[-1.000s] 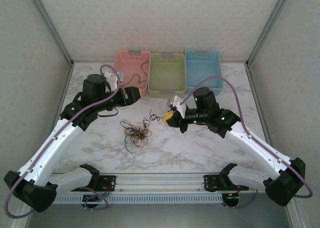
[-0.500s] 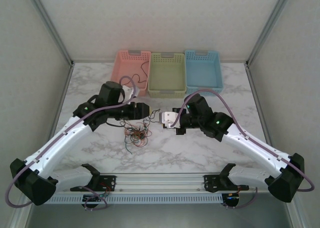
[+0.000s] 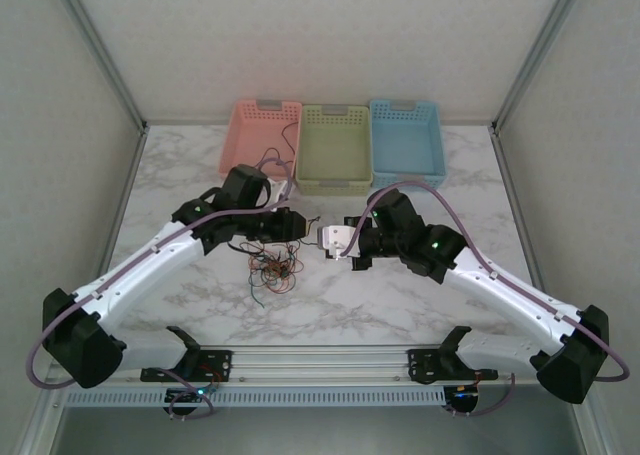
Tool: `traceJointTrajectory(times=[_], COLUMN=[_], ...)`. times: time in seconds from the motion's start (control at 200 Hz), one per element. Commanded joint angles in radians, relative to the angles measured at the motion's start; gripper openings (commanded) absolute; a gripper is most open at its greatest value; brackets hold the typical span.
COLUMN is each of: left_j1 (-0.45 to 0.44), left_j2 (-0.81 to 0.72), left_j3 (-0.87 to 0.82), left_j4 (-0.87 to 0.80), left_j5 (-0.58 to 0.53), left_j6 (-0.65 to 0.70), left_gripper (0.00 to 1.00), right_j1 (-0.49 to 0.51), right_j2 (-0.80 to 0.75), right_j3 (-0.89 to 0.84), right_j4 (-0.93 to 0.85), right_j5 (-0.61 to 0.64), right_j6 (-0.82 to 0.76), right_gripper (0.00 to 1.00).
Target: Untangle the cables
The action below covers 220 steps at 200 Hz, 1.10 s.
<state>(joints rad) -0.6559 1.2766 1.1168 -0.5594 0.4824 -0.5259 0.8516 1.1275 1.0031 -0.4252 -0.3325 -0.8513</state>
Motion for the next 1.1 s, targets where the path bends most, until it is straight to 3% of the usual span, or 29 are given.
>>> traceJointTrajectory(times=[0.0,0.04,0.345,0.501,0.576,0.706,0.921,1.031,1.096], left_j1=[-0.007,-0.007,-0.005,0.021,0.089,0.316,0.596,0.697,0.708], left_j2=[0.008,0.007,0.032,0.041,0.032,-0.008,0.016,0.02,0.018], left_j3=[0.004,0.008,0.157,0.301,0.357,0.419,0.612,0.593,0.56], left_j4=[0.031,0.028,0.096,0.02,-0.04,-0.095,-0.32,-0.322,-0.29], left_j5=[-0.016,-0.03,-0.022,-0.062,-0.064,0.002,0.004,0.042,0.079], left_j6=[-0.009,-0.016,-0.121,-0.108,-0.091,-0.107,0.014,0.022,0.007], left_gripper=[0.09,0.0,0.0,0.0,0.0,0.0,0.0,0.0,0.0], right_j1=[0.011,0.012,0.076,0.082,0.081,0.081,0.085,0.084,0.084], right_j2=[-0.02,-0.017,0.09,0.115,0.106,0.121,0.12,0.108,0.107], right_j3=[0.008,0.006,-0.015,-0.05,-0.075,-0.118,-0.126,-0.127,-0.128], right_j4=[-0.023,-0.024,-0.079,-0.064,-0.046,-0.035,-0.04,-0.033,-0.028], right_j5=[0.013,0.015,0.121,0.137,0.145,0.207,0.237,0.234,0.232], right_j6=[-0.009,-0.009,-0.048,-0.033,-0.027,-0.023,-0.033,-0.034,-0.032], right_gripper=[0.0,0.0,0.0,0.0,0.0,0.0,0.0,0.0,0.0])
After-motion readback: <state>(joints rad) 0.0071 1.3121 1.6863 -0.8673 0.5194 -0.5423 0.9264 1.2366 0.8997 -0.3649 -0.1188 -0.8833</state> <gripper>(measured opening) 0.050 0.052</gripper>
